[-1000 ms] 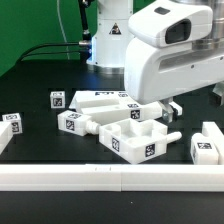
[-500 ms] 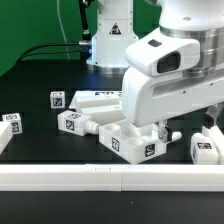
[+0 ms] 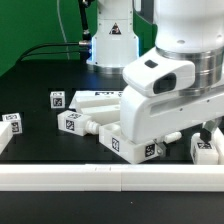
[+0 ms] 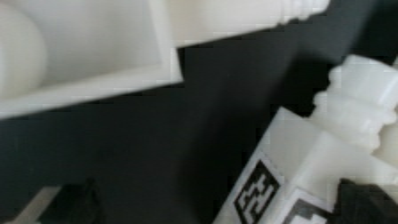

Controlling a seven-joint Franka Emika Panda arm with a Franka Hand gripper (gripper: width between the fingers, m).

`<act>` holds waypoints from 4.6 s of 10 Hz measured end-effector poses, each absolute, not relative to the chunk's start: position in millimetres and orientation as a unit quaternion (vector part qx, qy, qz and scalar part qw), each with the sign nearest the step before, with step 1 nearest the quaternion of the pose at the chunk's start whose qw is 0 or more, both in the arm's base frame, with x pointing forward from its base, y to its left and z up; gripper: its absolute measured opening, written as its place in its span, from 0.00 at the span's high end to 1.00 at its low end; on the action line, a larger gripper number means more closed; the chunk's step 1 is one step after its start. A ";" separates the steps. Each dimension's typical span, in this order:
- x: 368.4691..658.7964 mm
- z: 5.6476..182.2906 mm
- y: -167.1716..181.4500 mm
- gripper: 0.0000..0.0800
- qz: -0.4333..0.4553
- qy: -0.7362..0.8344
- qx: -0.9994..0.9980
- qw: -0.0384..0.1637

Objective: Assemble chair

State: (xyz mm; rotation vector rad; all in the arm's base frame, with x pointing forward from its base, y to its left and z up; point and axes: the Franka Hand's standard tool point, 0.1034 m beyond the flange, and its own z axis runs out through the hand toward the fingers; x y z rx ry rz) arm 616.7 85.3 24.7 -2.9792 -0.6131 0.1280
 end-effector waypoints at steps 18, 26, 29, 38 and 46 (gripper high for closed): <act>618.9 19.0 78.8 0.19 0.033 -0.229 -0.972 0.044; 618.7 56.5 92.2 0.65 0.059 -0.223 -0.972 0.048; 612.8 105.8 50.1 0.65 0.067 -0.258 -0.962 0.053; 548.4 98.4 -60.1 0.65 0.038 -0.212 -0.975 0.054; 555.2 46.9 -117.5 0.65 0.055 -0.176 -0.981 0.068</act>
Offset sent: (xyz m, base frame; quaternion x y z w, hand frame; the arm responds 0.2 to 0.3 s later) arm -0.0011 -0.0248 -0.0073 -0.0149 0.0063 -0.0317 0.9994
